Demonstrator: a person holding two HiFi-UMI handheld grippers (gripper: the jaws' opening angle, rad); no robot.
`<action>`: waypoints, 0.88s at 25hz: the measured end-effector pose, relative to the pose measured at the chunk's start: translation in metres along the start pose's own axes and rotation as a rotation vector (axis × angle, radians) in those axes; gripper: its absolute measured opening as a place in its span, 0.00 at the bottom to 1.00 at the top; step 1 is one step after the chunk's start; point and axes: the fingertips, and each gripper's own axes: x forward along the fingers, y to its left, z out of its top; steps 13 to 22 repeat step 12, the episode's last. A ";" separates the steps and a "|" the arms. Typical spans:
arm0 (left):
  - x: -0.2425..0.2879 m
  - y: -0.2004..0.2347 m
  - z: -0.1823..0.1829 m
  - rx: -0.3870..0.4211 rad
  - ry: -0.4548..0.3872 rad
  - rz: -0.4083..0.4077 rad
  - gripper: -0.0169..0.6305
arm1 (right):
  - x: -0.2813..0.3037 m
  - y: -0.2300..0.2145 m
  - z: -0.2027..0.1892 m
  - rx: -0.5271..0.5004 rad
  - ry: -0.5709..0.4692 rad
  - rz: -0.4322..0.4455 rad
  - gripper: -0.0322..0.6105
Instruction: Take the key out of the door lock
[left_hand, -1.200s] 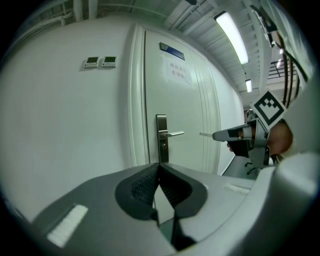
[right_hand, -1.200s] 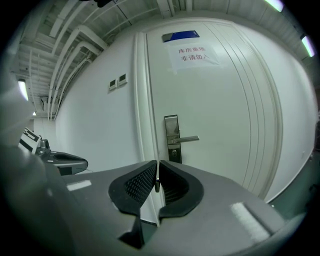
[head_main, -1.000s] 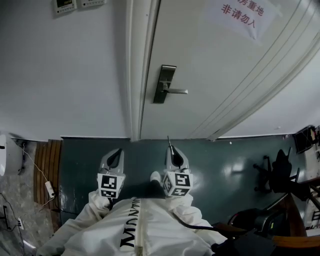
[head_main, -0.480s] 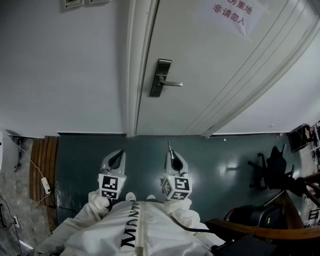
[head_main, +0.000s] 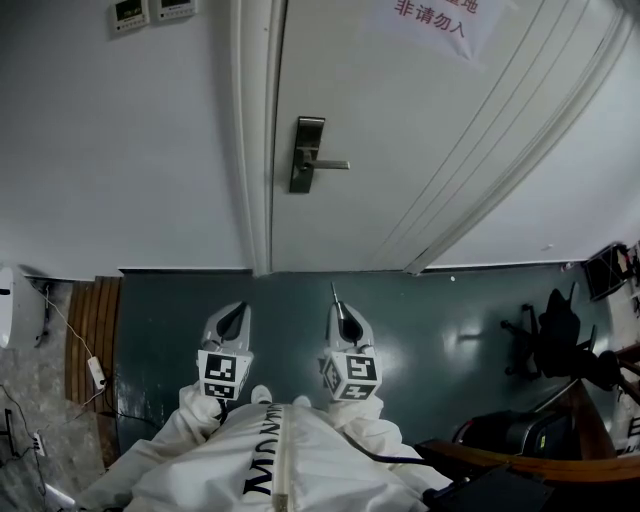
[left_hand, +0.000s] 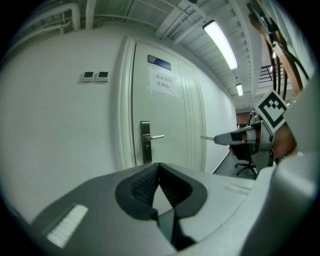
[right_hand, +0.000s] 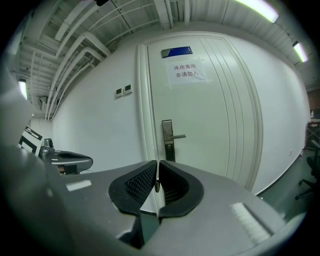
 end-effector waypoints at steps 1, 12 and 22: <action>0.001 -0.004 0.001 0.004 0.001 -0.003 0.03 | -0.001 -0.003 0.001 0.001 -0.003 0.001 0.09; 0.009 -0.019 0.015 0.022 0.001 0.009 0.03 | -0.003 -0.019 0.009 0.004 -0.013 0.015 0.09; 0.009 -0.019 0.015 0.022 0.001 0.009 0.03 | -0.003 -0.019 0.009 0.004 -0.013 0.015 0.09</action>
